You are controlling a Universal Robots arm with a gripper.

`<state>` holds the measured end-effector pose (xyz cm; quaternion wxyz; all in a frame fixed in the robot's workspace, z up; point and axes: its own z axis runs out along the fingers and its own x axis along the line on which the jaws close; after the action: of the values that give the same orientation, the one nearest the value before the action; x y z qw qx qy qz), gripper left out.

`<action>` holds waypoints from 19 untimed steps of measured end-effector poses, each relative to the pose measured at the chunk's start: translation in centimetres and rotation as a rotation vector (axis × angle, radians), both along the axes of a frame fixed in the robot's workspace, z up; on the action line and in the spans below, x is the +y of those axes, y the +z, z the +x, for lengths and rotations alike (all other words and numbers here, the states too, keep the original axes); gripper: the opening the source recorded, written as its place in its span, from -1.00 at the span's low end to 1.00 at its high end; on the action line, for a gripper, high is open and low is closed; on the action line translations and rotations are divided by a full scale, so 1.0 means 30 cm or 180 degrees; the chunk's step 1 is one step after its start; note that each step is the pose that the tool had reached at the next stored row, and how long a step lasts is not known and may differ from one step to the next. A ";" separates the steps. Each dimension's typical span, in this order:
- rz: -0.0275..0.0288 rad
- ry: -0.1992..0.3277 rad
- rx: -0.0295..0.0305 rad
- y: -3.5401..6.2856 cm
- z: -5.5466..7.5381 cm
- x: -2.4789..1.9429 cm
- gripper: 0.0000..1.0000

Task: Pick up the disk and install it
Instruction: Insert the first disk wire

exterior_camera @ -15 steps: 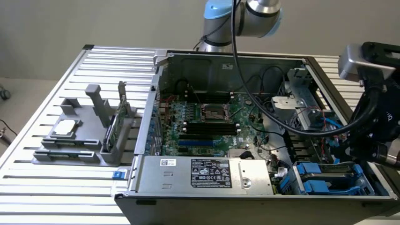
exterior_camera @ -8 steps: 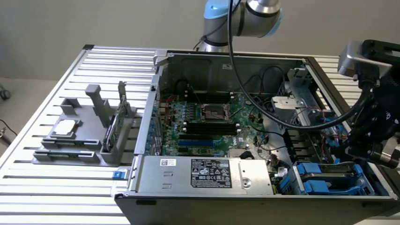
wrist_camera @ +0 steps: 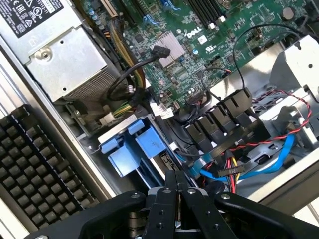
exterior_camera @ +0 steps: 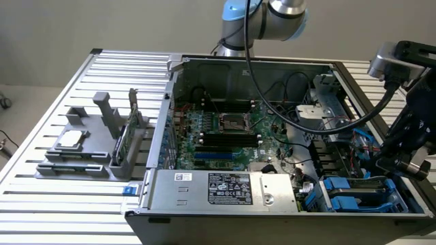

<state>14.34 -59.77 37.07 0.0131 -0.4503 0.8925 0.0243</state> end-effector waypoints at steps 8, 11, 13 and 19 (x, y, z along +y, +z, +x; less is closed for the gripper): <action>0.0007 -0.0356 0.0000 0.000 0.000 0.000 -0.79; 0.0010 -0.0489 0.0000 0.000 0.000 0.000 -0.79; 0.0012 -0.0576 0.0000 0.000 0.000 0.000 -0.79; 0.0016 -0.0839 0.0000 0.000 0.000 0.000 -0.79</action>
<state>14.34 -59.77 37.08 0.0173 -0.3291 0.9438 0.0247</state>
